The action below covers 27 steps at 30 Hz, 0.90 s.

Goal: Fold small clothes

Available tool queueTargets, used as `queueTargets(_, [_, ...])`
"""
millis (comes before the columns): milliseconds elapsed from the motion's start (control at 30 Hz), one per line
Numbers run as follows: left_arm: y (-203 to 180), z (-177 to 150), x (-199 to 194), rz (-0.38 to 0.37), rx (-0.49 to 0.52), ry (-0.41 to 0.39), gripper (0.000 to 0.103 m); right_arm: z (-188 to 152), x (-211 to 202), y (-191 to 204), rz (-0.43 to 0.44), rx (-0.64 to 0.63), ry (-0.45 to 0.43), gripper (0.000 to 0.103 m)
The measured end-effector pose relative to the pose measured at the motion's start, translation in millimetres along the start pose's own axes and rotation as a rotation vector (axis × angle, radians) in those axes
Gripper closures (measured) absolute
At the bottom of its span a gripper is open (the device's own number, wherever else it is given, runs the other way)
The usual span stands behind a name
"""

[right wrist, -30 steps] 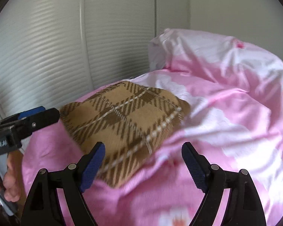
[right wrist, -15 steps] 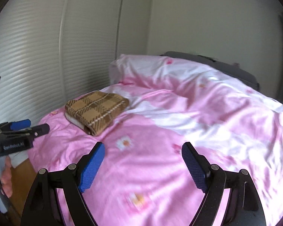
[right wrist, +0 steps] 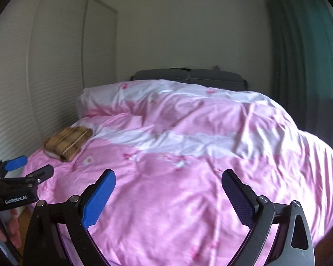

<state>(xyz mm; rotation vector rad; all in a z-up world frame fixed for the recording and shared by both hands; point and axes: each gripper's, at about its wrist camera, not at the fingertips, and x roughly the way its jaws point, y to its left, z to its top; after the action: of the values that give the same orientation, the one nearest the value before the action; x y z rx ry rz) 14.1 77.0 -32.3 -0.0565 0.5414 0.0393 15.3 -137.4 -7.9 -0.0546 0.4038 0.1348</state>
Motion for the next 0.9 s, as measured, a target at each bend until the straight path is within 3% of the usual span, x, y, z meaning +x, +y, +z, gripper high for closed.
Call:
queueTargets(400, [-53, -10, -14, 0.005, 0.060, -0.010, 0.000, -19, -32, -51, -0.088, 0.067, -0.007, 0.004])
queueTargets(900, [-60, -25, -14, 0.018, 0.082, -0.012, 0.000, -39, -32, -58, -0.104, 0.040, 0.007, 0.004])
